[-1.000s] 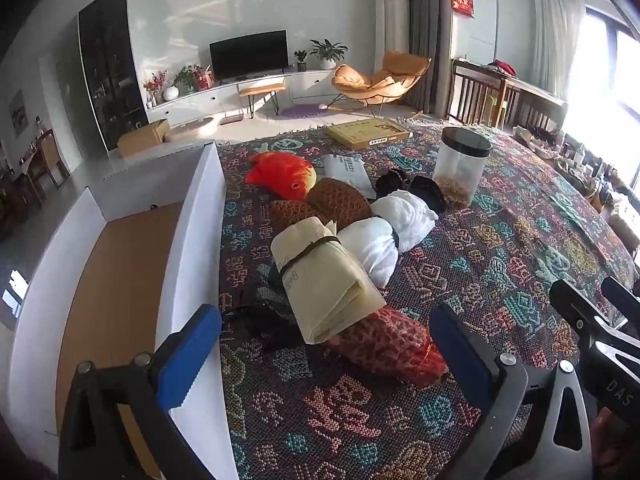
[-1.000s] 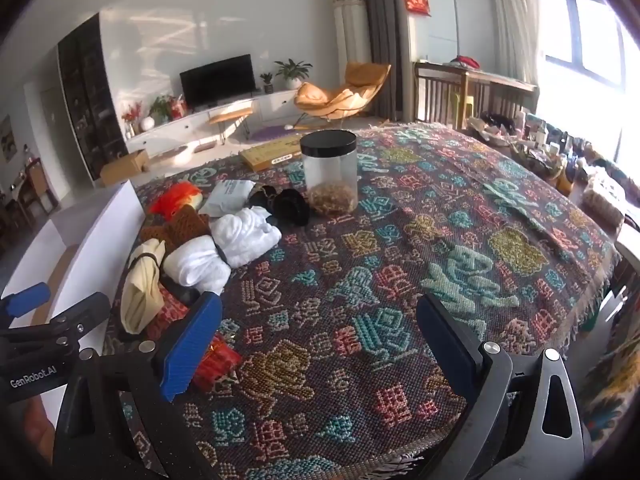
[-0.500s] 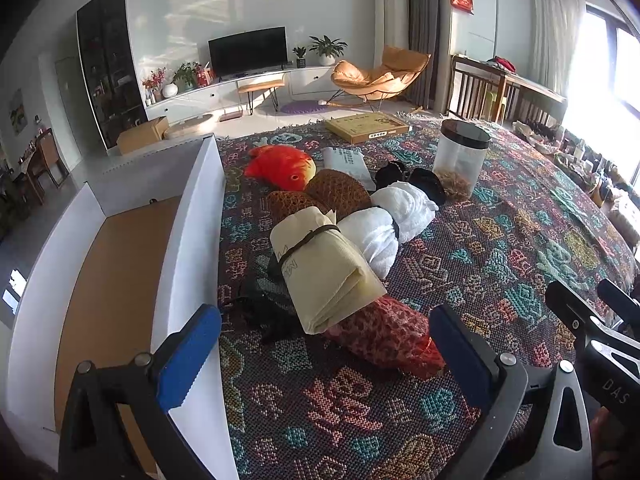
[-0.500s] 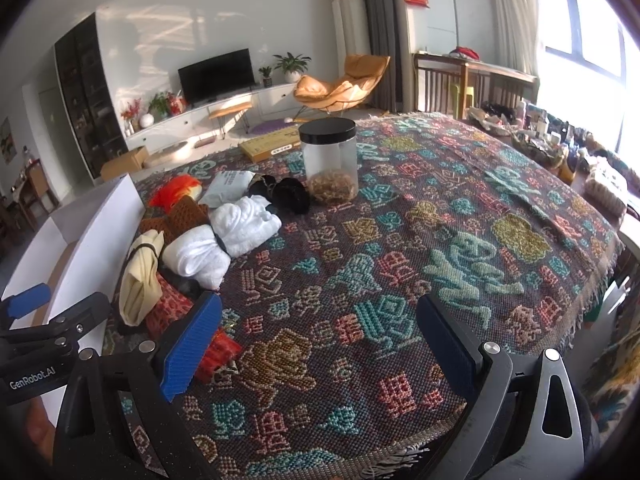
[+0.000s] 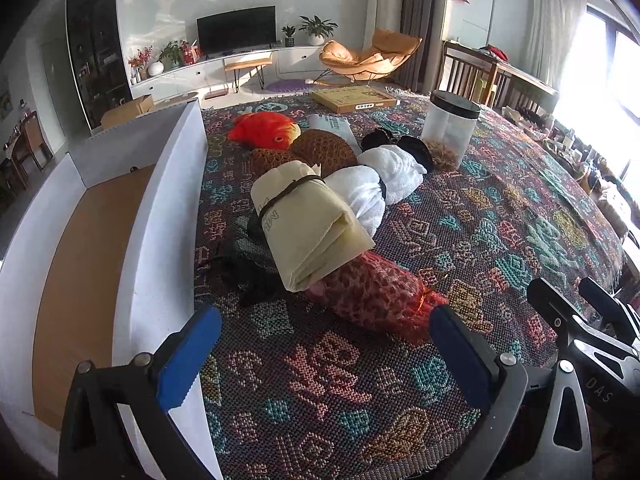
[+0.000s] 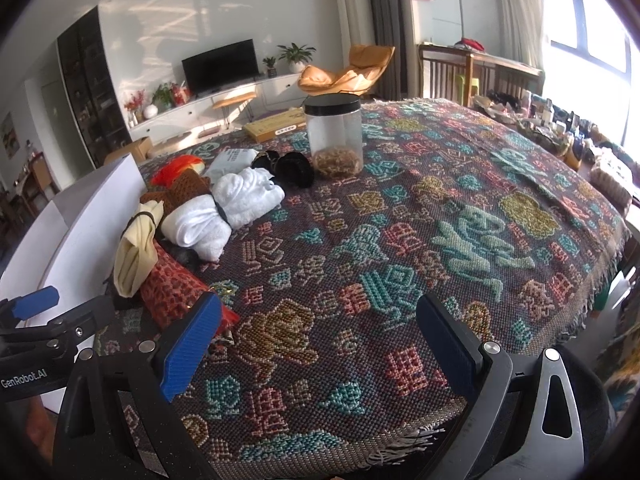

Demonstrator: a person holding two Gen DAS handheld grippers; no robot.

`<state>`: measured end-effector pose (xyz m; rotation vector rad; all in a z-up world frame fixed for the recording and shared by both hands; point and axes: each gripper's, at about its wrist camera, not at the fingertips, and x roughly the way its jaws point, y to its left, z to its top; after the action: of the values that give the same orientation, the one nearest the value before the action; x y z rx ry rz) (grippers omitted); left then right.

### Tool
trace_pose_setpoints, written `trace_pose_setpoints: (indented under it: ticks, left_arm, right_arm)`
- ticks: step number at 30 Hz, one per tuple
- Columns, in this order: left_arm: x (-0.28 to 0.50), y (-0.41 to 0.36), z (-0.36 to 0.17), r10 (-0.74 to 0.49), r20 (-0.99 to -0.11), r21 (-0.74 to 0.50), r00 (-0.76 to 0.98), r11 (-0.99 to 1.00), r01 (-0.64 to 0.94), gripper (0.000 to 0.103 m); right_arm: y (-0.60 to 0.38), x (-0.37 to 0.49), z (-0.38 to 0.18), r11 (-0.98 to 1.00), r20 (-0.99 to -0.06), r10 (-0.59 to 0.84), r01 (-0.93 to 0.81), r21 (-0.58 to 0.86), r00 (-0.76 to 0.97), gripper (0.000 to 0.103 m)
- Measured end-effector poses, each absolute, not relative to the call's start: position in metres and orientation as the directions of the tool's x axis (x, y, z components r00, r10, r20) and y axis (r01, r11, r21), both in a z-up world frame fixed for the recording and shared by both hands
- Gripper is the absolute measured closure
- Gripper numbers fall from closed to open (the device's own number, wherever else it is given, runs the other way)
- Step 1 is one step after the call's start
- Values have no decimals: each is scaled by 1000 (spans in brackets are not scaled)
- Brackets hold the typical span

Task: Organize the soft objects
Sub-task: 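Move both tools toward the soft items on the blanket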

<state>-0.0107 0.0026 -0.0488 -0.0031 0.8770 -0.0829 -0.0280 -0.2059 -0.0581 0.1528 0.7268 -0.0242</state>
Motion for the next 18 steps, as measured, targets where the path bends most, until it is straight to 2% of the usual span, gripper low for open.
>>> trace_pose_setpoints:
  ticks: [8,18]
  left_arm:
    - [-7,-7,-56,-89,-788,-35,610,994,100,0]
    - [-5,-3,-58,-95,-788,-48,608,995,93,0]
  right_arm:
    - [-221,-25,-66,977,-683,52,106,188,729,4]
    - [-219,-25,-71,979,-694,48,103,175,718,4]
